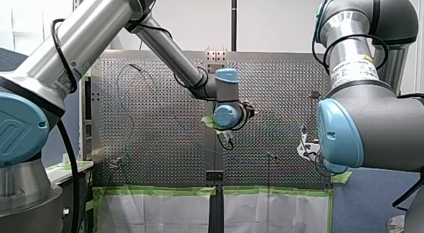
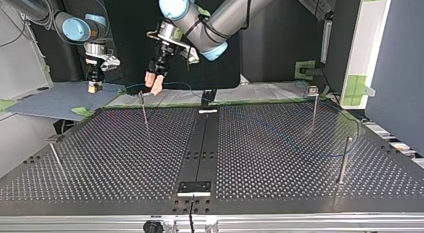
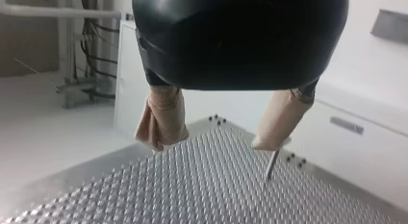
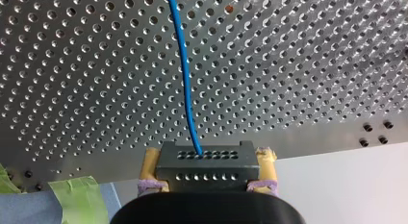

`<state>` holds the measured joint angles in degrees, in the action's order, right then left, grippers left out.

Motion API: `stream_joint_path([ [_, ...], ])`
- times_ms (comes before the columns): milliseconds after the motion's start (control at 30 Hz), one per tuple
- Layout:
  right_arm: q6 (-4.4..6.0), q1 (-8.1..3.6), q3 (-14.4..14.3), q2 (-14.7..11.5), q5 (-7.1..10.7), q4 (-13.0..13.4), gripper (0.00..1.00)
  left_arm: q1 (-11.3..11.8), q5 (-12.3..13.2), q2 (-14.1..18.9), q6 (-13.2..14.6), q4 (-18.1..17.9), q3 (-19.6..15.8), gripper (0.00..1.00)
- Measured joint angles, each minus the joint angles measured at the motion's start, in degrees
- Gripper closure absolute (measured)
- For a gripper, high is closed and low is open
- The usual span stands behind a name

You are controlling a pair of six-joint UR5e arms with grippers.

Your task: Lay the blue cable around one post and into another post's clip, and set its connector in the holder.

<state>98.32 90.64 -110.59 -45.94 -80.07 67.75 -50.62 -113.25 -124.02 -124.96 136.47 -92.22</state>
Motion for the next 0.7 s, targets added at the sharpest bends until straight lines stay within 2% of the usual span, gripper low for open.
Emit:
stream_joint_path([
  [100,-0.28,0.04,0.0,0.0,0.06,-0.1,1.00,-1.3,-0.6,-1.3,-1.1,-0.7,1.3,0.00],
  [367,-0.54,-0.49,0.0,0.0,0.39,-0.8,1.00,-5.1,-3.9,-5.0,-4.4,1.0,4.0,0.00],
  [567,-0.73,-0.75,0.0,0.0,0.40,-1.4,1.00,-7.9,-6.8,-7.9,-2.7,3.5,4.1,0.00],
  [700,-2.04,-0.78,0.0,0.1,0.22,-2.8,1.00,-10.1,-8.9,-10.1,-0.6,5.6,4.2,0.00],
])
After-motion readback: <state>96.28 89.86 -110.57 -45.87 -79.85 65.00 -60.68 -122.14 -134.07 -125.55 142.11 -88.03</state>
